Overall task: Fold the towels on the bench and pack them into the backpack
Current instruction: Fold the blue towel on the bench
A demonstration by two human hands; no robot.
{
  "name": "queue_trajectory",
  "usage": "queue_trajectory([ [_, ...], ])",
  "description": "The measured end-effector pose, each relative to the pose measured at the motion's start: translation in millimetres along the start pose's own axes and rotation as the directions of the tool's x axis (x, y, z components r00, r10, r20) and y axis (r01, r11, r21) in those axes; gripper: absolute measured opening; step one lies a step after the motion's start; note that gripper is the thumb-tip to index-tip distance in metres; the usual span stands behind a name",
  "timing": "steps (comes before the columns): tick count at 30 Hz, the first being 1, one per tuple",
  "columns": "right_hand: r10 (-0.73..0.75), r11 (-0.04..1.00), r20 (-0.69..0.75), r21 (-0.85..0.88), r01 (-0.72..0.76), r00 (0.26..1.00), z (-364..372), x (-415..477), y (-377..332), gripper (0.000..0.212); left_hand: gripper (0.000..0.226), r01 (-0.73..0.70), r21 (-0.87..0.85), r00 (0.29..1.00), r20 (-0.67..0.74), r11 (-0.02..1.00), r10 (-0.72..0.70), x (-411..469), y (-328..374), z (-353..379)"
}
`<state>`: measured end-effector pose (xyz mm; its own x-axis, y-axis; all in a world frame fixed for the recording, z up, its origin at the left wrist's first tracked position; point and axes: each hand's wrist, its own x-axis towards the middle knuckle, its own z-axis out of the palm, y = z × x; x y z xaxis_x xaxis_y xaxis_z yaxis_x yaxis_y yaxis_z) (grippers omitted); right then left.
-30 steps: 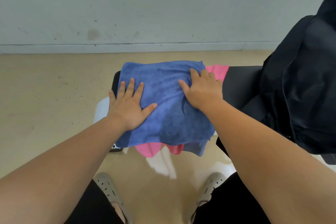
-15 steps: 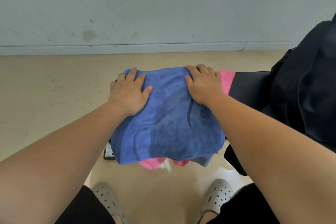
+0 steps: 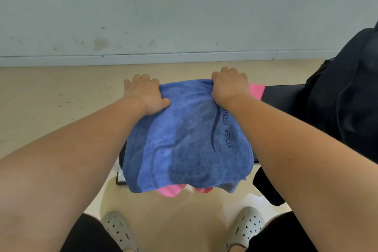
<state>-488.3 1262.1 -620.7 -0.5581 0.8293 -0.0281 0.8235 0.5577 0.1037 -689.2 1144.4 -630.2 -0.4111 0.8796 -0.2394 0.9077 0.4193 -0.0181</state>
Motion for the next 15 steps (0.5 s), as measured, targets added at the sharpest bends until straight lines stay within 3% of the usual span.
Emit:
queue_trajectory([
  [4,-0.033,0.999,-0.066,-0.001,0.033,0.997,2,-8,4,0.026,0.051,-0.008,-0.034,1.000,0.003,0.999,0.008,0,0,-4],
  [9,-0.027,0.997,-0.042,0.067,0.030,0.999,3,-13,13,0.022,0.059,0.041,-0.317,0.979,0.204,0.948,0.026,0,-5,-9],
  [12,0.008,0.999,-0.035,0.052,-0.006,0.999,2,-10,23,0.025,0.064,-0.005,-0.289,1.000,0.022,0.957,0.011,1,-5,-10],
  [15,0.017,0.999,-0.032,0.037,-0.016,0.999,0,-10,25,0.026,0.032,-0.035,-0.220,0.997,-0.068,0.975,0.021,1,-4,-14],
])
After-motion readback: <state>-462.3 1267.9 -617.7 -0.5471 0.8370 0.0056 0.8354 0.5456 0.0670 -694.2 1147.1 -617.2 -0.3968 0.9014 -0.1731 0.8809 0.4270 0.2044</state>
